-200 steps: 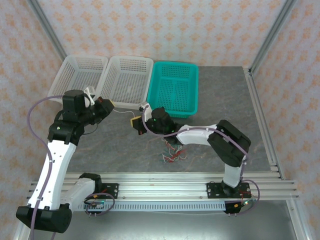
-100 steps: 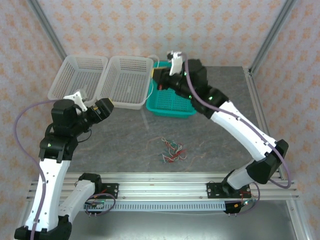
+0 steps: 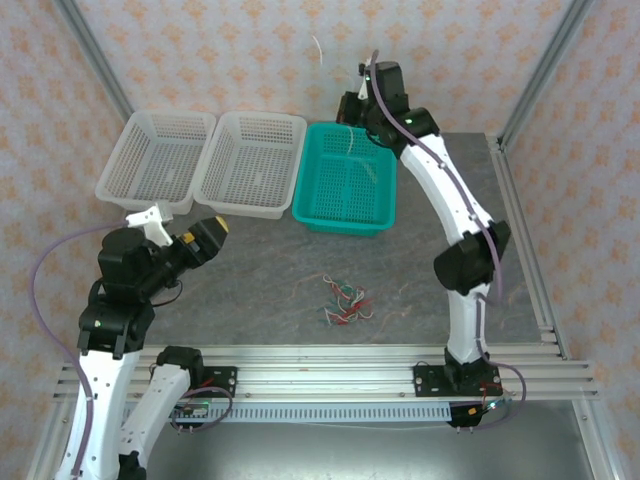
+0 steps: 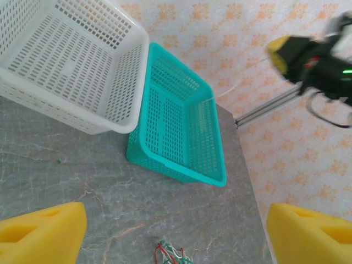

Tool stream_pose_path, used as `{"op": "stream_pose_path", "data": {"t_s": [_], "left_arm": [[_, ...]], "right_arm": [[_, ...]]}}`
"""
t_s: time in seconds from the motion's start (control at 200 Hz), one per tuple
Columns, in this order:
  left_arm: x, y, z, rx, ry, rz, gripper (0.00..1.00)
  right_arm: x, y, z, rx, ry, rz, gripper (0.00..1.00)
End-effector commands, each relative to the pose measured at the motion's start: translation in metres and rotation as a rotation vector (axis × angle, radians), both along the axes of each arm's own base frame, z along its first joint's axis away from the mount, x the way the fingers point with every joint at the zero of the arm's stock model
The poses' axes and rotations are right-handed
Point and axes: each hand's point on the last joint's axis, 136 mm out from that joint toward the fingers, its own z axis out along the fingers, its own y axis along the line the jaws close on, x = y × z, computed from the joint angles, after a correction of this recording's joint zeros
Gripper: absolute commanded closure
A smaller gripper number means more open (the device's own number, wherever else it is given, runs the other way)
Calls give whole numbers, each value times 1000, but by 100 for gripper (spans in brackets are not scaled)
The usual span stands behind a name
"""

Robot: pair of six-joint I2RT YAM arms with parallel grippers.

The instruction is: Untangle the cables

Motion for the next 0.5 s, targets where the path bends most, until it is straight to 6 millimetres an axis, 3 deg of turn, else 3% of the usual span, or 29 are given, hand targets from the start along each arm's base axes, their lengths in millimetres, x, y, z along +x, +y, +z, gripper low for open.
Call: {"op": "stream_pose_path", "data": {"t_s": [0.0, 0.15, 0.255, 0.3, 0.375, 0.42, 0.495], "left_arm": [[-7, -2, -5, 7, 9, -18, 14], [-7, -1, -11, 16, 22, -12, 14], [-4, -1, -16, 17, 40, -9, 14], [-3, 1, -21, 20, 57, -1, 14], [1, 5, -32, 39, 105, 22, 14], [3, 6, -39, 53, 136, 25, 14], [6, 5, -47, 65, 176, 11, 14]], "right_arm": [[-5, 5, -71, -12, 233, -4, 100], [-8, -15, -163, -64, 451, -148, 100], [-16, -23, -197, -49, 545, -197, 94], [-20, -25, -199, -67, 562, -187, 86], [-24, -31, -187, -96, 546, -194, 56], [-24, -36, -169, -104, 509, -198, 42], [-28, -44, -131, -111, 433, -208, 30]]}}
